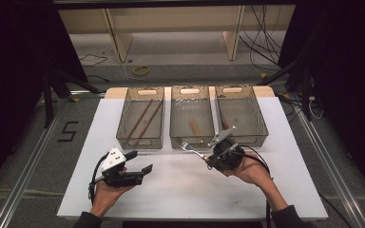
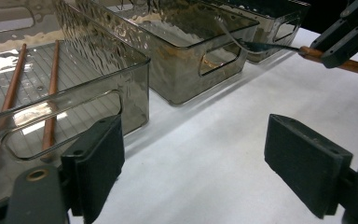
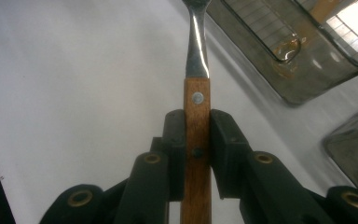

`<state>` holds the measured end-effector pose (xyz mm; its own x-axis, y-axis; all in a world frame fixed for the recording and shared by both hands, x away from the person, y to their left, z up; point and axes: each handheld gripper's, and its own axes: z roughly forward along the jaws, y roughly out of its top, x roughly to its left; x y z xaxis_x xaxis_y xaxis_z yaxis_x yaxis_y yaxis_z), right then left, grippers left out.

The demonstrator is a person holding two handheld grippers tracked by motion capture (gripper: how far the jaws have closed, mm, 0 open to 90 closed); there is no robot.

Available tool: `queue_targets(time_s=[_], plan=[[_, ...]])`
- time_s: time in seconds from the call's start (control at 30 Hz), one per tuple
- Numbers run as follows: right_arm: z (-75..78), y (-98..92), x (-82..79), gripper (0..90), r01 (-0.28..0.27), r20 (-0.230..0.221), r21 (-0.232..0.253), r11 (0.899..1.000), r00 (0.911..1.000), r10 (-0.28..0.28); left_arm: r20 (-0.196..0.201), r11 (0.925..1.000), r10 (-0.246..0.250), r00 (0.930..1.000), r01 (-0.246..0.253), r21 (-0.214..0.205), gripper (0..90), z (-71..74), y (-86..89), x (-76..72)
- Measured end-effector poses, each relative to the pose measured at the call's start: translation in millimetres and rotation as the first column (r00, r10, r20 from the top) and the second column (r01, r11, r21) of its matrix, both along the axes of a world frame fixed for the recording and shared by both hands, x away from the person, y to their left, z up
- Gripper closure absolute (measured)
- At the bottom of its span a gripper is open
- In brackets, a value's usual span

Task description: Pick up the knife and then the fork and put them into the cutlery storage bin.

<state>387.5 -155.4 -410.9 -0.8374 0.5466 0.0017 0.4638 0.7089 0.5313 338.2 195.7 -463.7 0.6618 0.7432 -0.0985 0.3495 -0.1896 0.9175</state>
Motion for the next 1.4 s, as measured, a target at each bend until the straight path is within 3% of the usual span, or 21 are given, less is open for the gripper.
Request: queue_targets(time_s=[0.3,0.5,0.83,1.4], plan=[[12.8,-13.3,4.1,77.7,0.035,0.033,0.046,0.998,0.9988,-0.036,0.000,1.0000,0.001,1.0000,-0.001,0.000,19.2,-0.1,0.0,0.1],[23.1,-26.5,10.9,77.7,0.083,0.057,0.083,0.993,0.9944,-0.088,0.000,1.0000,0.001,1.0000,-0.001,0.002,19.2,-0.3,-0.3,0.2],[31.6,-48.2,28.3,77.7,0.168,0.084,0.128,0.977,0.9802,-0.179,-0.003,1.0000,0.004,1.0000,-0.004,0.001,19.2,-0.7,0.1,0.6],[40.4,-64.1,63.3,77.7,0.266,0.097,0.135,0.954,0.9551,-0.280,-0.006,1.0000,0.006,1.0000,-0.006,-0.004,19.2,-1.2,0.6,1.0]])
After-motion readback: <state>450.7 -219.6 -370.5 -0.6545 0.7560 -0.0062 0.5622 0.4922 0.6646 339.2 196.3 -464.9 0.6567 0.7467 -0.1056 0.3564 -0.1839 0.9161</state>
